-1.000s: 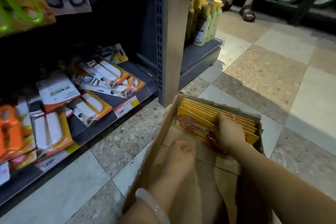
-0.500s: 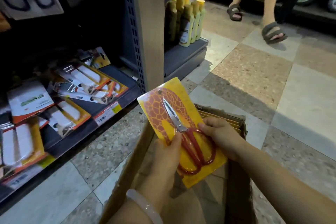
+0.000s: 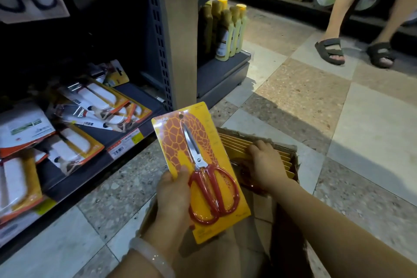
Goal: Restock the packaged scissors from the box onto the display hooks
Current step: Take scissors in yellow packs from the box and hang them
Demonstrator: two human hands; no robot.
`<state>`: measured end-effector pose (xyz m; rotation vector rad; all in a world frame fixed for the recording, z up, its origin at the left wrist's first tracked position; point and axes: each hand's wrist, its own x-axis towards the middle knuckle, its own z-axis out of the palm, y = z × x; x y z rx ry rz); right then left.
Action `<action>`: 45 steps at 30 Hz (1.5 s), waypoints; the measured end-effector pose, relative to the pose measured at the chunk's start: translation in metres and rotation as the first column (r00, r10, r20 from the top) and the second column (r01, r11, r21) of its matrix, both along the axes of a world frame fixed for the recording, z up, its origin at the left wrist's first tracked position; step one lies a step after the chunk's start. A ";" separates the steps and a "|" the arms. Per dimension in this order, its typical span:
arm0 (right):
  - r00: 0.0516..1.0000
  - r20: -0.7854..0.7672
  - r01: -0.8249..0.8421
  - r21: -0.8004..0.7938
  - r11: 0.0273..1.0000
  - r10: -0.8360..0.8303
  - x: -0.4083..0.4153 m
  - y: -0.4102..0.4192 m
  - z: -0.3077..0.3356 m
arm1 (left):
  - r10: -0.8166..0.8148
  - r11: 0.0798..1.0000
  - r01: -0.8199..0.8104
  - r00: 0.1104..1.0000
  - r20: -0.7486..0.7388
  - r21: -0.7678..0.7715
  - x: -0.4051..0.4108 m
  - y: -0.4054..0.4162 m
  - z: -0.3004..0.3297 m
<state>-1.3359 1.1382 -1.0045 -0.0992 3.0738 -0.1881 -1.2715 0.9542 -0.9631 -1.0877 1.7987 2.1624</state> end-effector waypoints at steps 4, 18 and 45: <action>0.992 -0.127 0.018 0.160 0.987 0.003 0.007 -0.007 -0.012 | 0.021 1.000 -0.021 1.000 -0.006 -0.001 0.003 -0.006 0.001; 0.996 -0.078 -0.018 0.161 0.987 0.031 0.011 -0.020 -0.006 | 0.074 0.997 -0.074 0.992 -0.106 -0.001 0.023 -0.055 0.012; 0.961 0.031 0.001 -0.994 0.108 0.273 0.063 -0.292 0.161 | 0.264 0.916 -0.373 0.837 -0.479 -0.147 0.130 -0.321 0.143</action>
